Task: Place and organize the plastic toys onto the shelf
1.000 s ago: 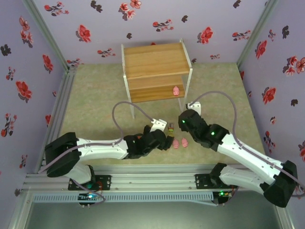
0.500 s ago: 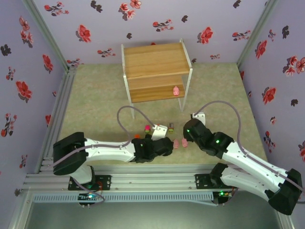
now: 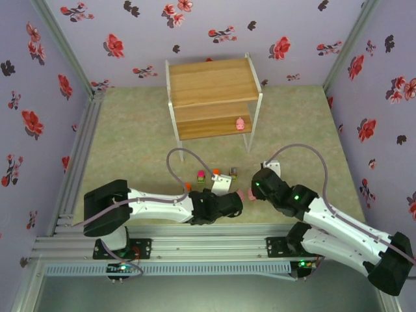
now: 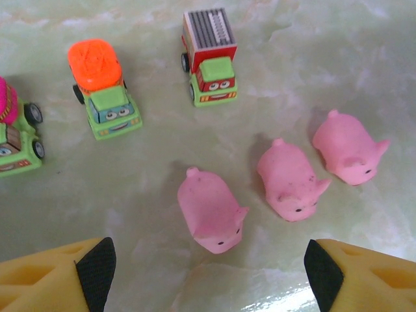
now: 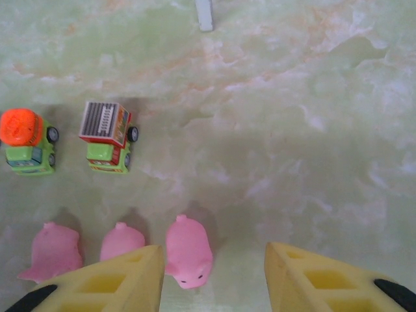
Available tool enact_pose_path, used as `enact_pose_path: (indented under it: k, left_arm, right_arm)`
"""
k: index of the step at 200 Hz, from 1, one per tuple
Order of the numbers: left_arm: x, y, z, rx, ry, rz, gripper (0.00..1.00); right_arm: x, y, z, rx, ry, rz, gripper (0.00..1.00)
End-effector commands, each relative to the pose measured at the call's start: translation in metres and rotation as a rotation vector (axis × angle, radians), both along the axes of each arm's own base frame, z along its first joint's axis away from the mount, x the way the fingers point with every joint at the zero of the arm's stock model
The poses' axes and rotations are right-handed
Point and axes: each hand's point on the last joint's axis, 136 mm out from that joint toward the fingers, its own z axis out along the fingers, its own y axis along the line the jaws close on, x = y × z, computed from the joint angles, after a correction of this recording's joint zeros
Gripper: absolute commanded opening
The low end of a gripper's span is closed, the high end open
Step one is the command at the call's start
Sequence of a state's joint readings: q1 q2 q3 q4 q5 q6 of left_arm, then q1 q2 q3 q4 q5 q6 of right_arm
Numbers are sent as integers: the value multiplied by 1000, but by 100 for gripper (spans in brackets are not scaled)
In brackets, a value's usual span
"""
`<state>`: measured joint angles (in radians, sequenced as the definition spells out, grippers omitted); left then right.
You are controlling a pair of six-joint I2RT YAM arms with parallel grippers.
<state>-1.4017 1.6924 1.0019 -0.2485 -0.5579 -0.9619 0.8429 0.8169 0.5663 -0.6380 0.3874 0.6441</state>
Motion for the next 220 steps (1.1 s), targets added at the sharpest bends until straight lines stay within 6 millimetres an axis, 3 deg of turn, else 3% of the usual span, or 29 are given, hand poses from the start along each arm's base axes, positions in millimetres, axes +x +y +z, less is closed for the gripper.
enact_pose_path:
  k: [1, 72, 172, 220]
  left_arm:
    - [0, -3, -5, 2, 22, 36, 80]
    - [0, -5, -14, 16, 36, 46, 80]
    - [-2, -10, -21, 22, 54, 44, 79]
    - [-1, -10, -27, 33, 68, 54, 70]
  right_arm:
    - [-8, -6, -10, -6, 30, -11, 46]
    - [-8, -8, -15, -5, 20, -10, 53]
    - [-9, -7, -14, 5, 18, -6, 54]
    - [-10, -6, -14, 9, 21, -1, 54]
